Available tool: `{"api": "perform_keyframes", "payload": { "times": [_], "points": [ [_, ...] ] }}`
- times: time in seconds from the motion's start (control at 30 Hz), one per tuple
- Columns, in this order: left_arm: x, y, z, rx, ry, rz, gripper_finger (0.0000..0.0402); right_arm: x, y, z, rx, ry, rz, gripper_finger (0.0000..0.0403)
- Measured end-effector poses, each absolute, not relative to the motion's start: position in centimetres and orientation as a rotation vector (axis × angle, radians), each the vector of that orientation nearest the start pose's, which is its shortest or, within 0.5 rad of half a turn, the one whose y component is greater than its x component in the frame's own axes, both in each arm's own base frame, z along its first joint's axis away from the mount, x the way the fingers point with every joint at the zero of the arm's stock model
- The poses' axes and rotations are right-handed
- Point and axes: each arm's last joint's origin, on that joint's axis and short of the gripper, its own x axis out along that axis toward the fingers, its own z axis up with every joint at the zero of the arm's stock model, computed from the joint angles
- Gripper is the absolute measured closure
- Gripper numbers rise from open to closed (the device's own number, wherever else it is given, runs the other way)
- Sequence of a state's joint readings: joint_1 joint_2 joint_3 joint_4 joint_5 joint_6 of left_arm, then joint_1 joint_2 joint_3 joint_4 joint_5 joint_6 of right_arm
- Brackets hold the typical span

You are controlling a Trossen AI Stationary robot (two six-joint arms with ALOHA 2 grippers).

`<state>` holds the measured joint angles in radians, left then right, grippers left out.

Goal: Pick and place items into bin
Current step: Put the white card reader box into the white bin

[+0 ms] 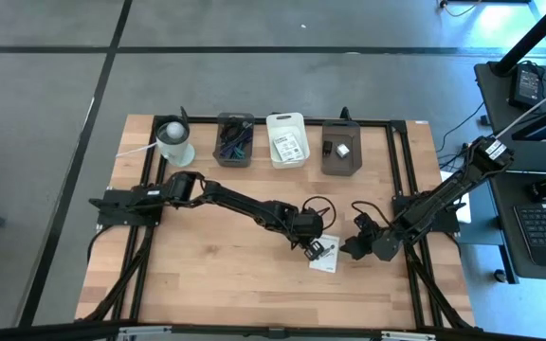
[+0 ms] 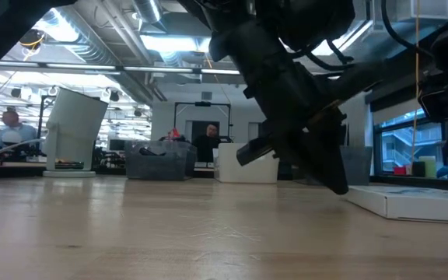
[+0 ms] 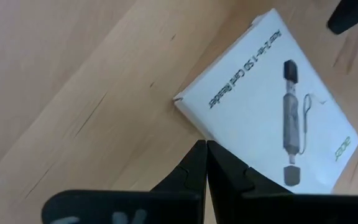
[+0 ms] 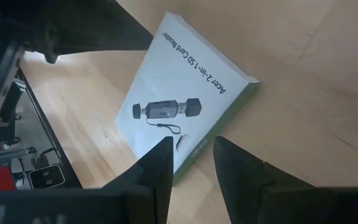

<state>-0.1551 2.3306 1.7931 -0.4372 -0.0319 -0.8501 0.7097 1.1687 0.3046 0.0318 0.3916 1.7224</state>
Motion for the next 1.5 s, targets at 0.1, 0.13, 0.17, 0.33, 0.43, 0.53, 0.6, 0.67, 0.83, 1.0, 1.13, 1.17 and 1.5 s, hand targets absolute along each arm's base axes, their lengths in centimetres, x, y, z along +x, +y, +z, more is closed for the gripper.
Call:
{"api": "perform_keyframes", "payload": {
  "times": [0.1, 0.13, 0.17, 0.33, 0.43, 0.53, 0.6, 0.67, 0.83, 1.0, 1.13, 1.17, 1.5],
  "points": [
    [49.2, -7.6, 14.1, -0.69, 0.951, 0.303, 0.0396, 14.7, 11.2, 12.9, 1.193, 0.733, -0.368, 0.0283],
    [49.1, -7.6, 14.1, -0.689, 0.952, 0.304, 0.0396, 14.7, 11.2, 12.9, 1.19, 0.735, -0.371, 0.0283],
    [49.1, -7.6, 14.1, -0.689, 0.952, 0.304, 0.0396, 14.7, 11.2, 12.8, 1.188, 0.737, -0.374, 0.0283],
    [49.2, -7.4, 14.2, -0.697, 0.949, 0.306, 0.0396, 14.6, 11.1, 12.8, 1.182, 0.742, -0.38, 0.0283],
    [49.5, -7.4, 14.7, -0.703, 0.934, 0.296, 0.0396, 14.6, 11.1, 12.8, 1.18, 0.743, -0.381, 0.0283],
    [49.8, -7.4, 15.4, -0.707, 0.915, 0.288, 0.0396, 14.6, 11.1, 12.7, 1.178, 0.744, -0.383, 0.0283],
    [49.9, -7.4, 15.8, -0.697, 0.903, 0.275, 0.0396, 14.6, 11.1, 12.7, 1.178, 0.744, -0.383, 0.0283],
    [49.9, -7.4, 15.9, -0.694, 0.903, 0.274, 0.0396, 14.6, 11.1, 12.7, 1.178, 0.744, -0.383, 0.0283],
    [49.9, -7.4, 15.7, -0.692, 0.906, 0.276, 0.0396, 14.6, 11.1, 12.7, 1.178, 0.744, -0.383, 0.0283],
    [49.8, -7.4, 14.5, -0.698, 0.928, 0.291, 0.0396, 14.6, 11.1, 12.7, 1.177, 0.745, -0.385, 0.0283],
    [49.6, -7.5, 13.9, -0.716, 0.943, 0.281, 0.0396, 14.6, 11.1, 12.7, 1.202, 0.744, -0.396, 0.0283],
    [49.6, -7.5, 13.8, -0.718, 0.942, 0.281, 0.0396, 14.6, 11.1, 12.7, 1.213, 0.743, -0.402, 0.0283],
    [49.6, -7.4, 13.7, -0.712, 0.943, 0.281, 0.0396, 14.5, 11.2, 12.2, 1.237, 0.804, -0.421, 0.0283]
  ]
}}
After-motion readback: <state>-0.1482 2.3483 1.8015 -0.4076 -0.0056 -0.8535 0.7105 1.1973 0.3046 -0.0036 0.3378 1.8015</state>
